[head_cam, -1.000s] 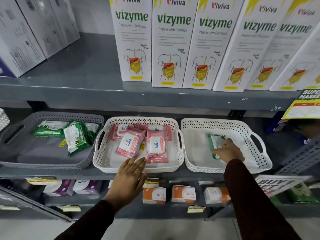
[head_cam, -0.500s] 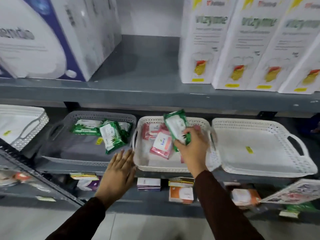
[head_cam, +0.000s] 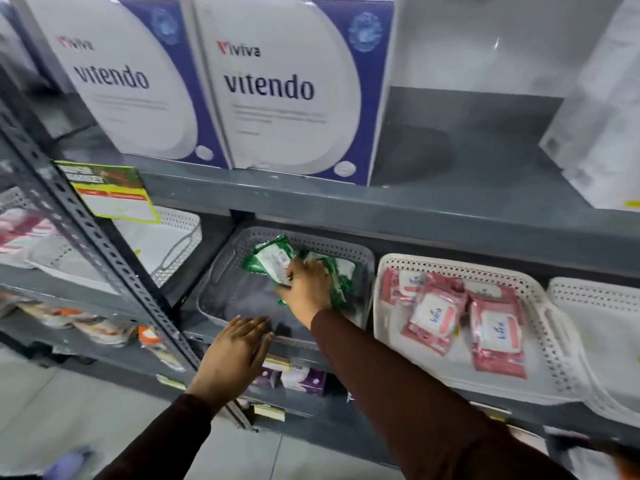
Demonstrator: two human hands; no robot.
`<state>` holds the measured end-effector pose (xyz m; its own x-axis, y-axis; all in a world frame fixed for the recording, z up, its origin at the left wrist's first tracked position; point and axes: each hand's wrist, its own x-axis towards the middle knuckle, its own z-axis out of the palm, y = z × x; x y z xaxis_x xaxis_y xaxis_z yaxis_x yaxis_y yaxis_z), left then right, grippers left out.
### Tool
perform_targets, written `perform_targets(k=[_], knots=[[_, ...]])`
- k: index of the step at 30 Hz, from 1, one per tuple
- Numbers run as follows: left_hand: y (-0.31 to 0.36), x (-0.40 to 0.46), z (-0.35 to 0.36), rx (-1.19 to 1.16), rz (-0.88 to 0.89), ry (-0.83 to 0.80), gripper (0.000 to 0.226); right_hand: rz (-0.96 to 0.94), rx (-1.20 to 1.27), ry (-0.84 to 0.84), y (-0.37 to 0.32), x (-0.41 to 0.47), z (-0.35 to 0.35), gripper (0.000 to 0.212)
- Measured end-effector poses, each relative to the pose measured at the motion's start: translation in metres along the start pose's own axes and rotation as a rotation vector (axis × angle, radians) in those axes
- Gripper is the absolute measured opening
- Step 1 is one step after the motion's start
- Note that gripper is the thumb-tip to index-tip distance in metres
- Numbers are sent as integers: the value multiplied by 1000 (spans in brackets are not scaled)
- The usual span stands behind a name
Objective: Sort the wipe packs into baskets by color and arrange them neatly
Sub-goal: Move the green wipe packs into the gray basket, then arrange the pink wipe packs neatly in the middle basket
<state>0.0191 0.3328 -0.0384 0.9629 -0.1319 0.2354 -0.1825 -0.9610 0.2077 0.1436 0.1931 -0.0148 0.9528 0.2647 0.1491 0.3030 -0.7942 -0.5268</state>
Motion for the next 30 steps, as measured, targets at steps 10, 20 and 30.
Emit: perform_targets(k=[10,20,30], knots=[[22,27,-16,-161,-16,52,42,41,101,178,28,-40,-30,33],[207,107,47,-435,29,-151,31,808,-25,361,229,-131,-151,70],[266,139,82,-175,-26,-232,81,692,-27,136,242,-147,-176,70]])
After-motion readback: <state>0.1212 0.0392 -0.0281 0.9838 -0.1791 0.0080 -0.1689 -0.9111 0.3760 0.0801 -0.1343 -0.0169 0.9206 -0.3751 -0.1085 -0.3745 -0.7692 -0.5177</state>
